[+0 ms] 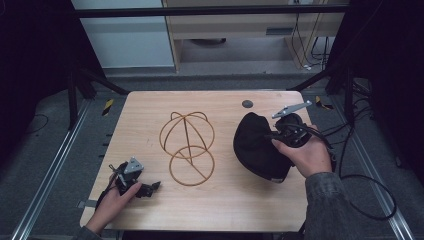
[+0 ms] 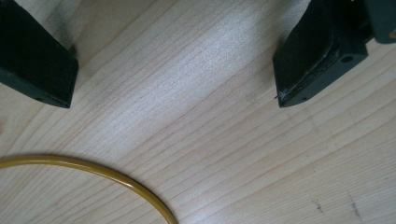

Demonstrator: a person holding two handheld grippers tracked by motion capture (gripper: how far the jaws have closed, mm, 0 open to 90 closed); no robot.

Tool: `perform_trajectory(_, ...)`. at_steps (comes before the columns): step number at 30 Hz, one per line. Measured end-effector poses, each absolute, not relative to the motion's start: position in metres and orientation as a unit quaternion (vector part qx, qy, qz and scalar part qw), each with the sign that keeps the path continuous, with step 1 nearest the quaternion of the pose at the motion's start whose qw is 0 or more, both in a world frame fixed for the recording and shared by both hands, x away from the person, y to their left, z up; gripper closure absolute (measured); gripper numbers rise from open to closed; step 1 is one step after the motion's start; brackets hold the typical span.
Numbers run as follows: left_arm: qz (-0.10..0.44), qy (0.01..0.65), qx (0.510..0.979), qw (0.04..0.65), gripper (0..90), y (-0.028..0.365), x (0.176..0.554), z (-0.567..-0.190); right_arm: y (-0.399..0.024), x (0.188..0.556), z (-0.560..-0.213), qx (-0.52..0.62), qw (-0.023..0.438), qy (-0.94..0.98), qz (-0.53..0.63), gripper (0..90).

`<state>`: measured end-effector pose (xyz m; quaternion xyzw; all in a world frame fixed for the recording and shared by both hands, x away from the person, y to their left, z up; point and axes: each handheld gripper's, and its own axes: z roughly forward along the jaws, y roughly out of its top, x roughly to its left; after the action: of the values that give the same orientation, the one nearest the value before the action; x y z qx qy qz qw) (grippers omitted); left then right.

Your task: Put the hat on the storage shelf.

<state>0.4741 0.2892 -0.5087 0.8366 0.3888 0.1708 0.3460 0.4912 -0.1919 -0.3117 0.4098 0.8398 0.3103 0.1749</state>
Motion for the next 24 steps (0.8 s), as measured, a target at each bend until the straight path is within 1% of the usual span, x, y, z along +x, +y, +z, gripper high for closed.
perform_trajectory(24, 0.171, 0.388, 0.837, 0.346, 0.0, 0.289, 0.474, -0.509, -0.183, 0.475, -0.265, 0.387, 0.196, 0.825, 0.361, 79.0)
